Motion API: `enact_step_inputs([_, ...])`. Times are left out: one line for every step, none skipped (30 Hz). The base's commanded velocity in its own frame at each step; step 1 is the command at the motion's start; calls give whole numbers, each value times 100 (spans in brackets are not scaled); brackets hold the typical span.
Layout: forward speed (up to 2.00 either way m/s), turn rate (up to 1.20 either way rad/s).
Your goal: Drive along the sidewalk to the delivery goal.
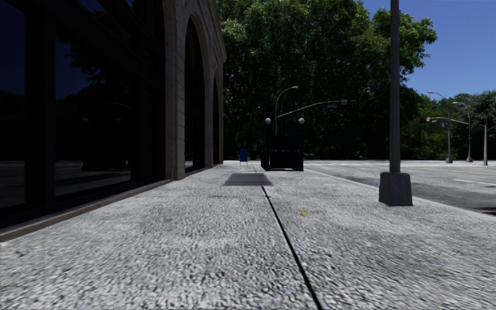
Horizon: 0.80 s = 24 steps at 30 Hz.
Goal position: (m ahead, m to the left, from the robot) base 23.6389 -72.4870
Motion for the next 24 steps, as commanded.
enact_step_inputs([200, 0])
enact_step_inputs([200, 0])
enact_step_inputs([200, 0])
enact_step_inputs([200, 0])
enact_step_inputs([200, 0])
enact_step_inputs([200, 0])
enact_step_inputs([200, 0])
enact_step_inputs([200, 0])
enact_step_inputs([200, 0])
enact_step_inputs([200, 0])
enact_step_inputs([200, 0])
enact_step_inputs([200, 0])
enact_step_inputs([200, 0])
enact_step_inputs([200, 0])
enact_step_inputs([200, 0])
enact_step_inputs([200, 0])
enact_step_inputs([200, 0])
enact_step_inputs([200, 0])
enact_step_inputs([200, 0])
enact_step_inputs([200, 0])
enact_step_inputs([200, 0])
enact_step_inputs([200, 0])
enact_step_inputs([200, 0])
enact_step_inputs([200, 0])
